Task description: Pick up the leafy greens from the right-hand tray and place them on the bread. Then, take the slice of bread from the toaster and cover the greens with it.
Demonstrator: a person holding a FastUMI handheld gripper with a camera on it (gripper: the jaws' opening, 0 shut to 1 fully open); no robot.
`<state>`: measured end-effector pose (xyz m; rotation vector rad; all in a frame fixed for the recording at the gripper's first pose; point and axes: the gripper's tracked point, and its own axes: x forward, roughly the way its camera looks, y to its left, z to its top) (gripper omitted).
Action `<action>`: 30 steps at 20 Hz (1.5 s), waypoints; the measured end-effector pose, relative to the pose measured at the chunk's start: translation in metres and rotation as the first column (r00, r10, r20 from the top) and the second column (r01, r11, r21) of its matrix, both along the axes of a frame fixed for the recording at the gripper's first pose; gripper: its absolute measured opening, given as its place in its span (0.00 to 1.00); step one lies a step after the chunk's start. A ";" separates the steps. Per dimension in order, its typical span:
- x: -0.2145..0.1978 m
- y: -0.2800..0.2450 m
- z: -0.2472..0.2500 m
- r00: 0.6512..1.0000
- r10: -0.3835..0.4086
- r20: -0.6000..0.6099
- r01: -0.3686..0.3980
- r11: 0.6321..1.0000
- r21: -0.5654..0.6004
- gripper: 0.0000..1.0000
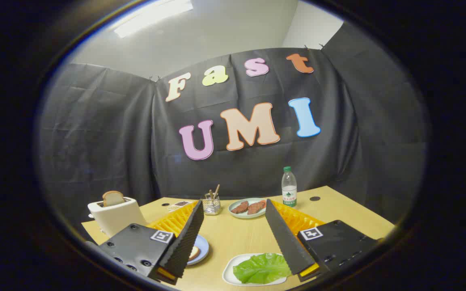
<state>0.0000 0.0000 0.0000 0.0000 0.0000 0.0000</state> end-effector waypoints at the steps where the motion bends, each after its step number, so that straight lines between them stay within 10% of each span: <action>1: 0.000 -0.001 0.001 1.000 -0.002 0.001 0.002 1.000 0.001 0.97; 30: 0.000 0.002 -0.018 0.998 0.011 -0.067 -0.011 1.000 -0.005 0.97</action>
